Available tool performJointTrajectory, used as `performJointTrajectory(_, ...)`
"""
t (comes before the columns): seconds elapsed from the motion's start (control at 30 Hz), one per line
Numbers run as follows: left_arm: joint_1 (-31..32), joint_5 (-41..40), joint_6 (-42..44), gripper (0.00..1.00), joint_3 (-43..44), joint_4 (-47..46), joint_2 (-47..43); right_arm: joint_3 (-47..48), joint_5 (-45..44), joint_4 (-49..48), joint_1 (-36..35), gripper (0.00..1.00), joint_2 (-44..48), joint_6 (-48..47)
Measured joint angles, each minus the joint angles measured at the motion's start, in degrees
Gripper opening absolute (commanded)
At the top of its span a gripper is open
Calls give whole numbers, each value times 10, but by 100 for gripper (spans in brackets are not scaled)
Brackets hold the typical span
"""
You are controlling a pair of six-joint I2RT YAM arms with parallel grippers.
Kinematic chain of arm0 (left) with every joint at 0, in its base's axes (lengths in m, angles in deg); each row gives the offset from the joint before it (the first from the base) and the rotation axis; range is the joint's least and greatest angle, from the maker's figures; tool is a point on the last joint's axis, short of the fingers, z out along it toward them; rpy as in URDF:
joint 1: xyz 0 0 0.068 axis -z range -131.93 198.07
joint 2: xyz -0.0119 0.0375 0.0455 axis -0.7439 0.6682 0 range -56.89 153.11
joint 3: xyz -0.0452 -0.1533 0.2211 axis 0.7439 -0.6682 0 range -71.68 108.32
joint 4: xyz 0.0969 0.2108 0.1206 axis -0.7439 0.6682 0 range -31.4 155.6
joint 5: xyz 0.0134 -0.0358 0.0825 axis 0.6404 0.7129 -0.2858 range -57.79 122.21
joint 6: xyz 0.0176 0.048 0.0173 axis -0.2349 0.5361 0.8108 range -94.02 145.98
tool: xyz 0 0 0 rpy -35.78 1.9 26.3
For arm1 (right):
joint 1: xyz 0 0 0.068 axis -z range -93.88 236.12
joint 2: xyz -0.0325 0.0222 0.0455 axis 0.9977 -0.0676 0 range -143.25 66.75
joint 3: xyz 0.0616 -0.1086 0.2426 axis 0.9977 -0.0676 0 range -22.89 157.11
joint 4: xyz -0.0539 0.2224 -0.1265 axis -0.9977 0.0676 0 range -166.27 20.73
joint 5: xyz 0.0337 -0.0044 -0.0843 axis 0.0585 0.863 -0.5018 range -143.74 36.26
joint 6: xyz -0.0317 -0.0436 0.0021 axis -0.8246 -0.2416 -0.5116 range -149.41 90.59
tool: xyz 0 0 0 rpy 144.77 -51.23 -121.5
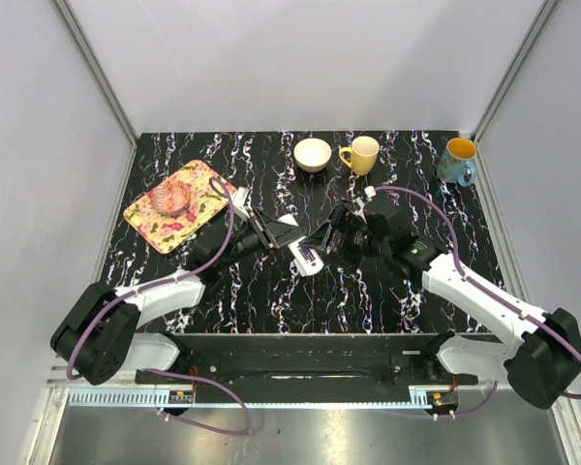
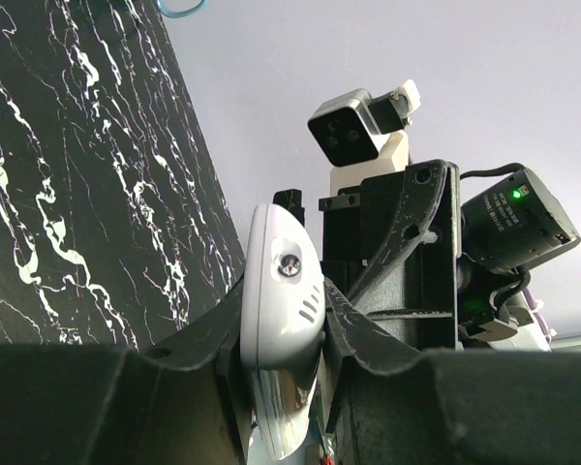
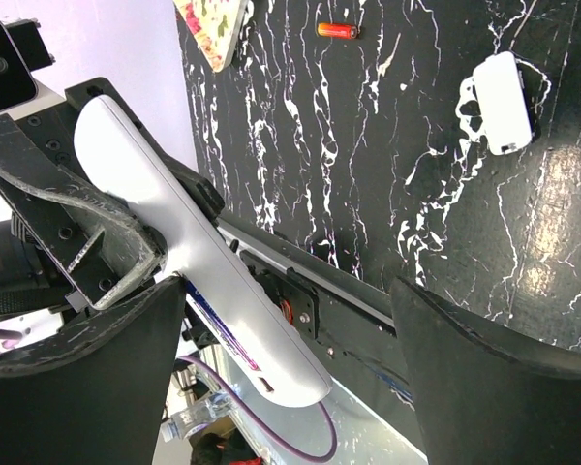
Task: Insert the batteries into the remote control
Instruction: Load the battery into the remote control.
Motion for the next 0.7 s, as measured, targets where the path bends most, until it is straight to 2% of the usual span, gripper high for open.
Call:
performJointTrajectory(0.27, 11, -9, 3, 0, 0, -1, 8, 6, 0, 23, 0, 91, -2, -7)
performJointTrajectory(0.7, 9, -20, -8, 0, 0, -10, 8, -8, 2, 2, 2, 91, 4, -6)
